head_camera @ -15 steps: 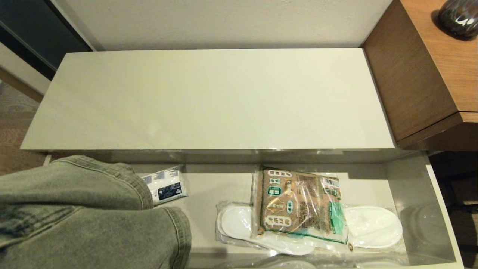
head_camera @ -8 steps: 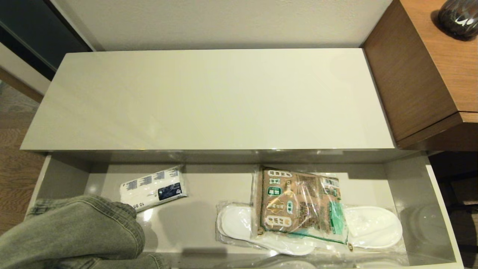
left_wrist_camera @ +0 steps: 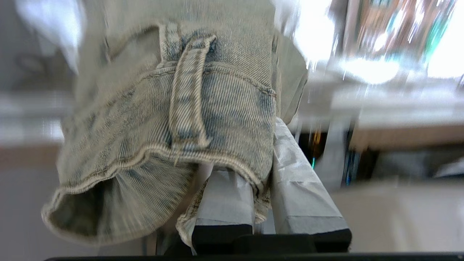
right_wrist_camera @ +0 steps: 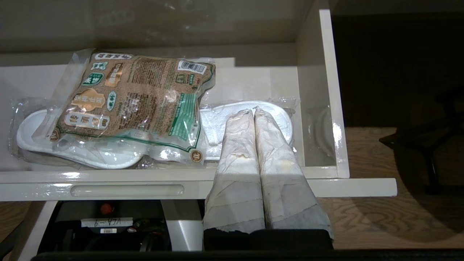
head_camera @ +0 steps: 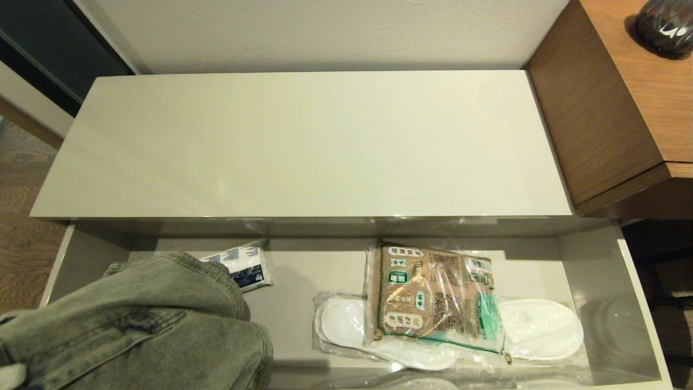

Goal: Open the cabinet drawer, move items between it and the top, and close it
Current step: Put the shorts in the drawer

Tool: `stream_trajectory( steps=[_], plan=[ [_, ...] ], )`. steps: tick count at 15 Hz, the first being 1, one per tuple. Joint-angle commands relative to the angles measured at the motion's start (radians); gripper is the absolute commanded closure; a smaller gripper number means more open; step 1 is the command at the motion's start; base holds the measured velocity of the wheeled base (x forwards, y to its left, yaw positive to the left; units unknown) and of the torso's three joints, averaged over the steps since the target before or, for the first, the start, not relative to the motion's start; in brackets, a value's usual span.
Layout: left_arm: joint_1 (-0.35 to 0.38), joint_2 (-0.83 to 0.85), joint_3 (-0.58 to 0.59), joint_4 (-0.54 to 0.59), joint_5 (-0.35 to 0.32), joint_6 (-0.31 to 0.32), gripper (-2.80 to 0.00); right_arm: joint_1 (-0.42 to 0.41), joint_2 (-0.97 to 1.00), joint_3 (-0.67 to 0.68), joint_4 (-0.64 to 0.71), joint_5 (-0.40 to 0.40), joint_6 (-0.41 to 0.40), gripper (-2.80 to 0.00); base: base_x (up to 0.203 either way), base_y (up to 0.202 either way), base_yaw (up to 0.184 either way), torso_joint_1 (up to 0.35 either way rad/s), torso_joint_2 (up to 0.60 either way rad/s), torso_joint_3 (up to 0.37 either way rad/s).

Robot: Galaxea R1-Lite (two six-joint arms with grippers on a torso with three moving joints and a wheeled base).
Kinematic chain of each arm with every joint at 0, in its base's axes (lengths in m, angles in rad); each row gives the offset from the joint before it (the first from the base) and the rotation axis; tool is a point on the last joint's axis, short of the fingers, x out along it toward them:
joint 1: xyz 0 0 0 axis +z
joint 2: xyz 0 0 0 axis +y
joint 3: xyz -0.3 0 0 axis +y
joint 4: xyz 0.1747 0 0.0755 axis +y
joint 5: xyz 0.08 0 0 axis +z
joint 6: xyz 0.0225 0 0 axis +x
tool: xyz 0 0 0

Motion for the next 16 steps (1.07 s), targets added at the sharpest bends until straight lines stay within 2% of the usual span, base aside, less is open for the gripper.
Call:
stream_trajectory(
  steps=[1, 6, 10, 13, 16],
  plan=[
    [0.0, 0.116, -0.001, -0.073, 0.002, -0.005, 0.0, 0.0, 0.001, 0.002, 0.0, 0.0, 0.0, 0.0, 0.0, 0.0, 0.0, 0.0, 0.0, 0.0],
    [-0.003, 0.157, 0.078, -0.092, 0.005, -0.005, 0.0, 0.001, 0.001, 0.002, 0.0, 0.0, 0.0, 0.0, 0.0, 0.0, 0.0, 0.0, 0.0, 0.0],
    [-0.001, 0.161, 0.225, -0.117, 0.004, -0.01, 0.0, 0.001, 0.001, 0.002, 0.0, 0.0, 0.0, 0.0, 0.0, 0.0, 0.0, 0.0, 0.0, 0.0],
    [-0.003, 0.188, 0.303, -0.194, 0.004, -0.01, 0.0, 0.0, 0.001, 0.002, 0.0, 0.0, 0.0, 0.0, 0.0, 0.0, 0.0, 0.0, 0.0, 0.0],
    [-0.003, 0.315, 0.388, -0.389, 0.005, -0.024, 0.0, 0.0, 0.001, 0.002, 0.0, 0.0, 0.0, 0.0, 0.0, 0.0, 0.0, 0.0, 0.0, 0.0]
  ],
)
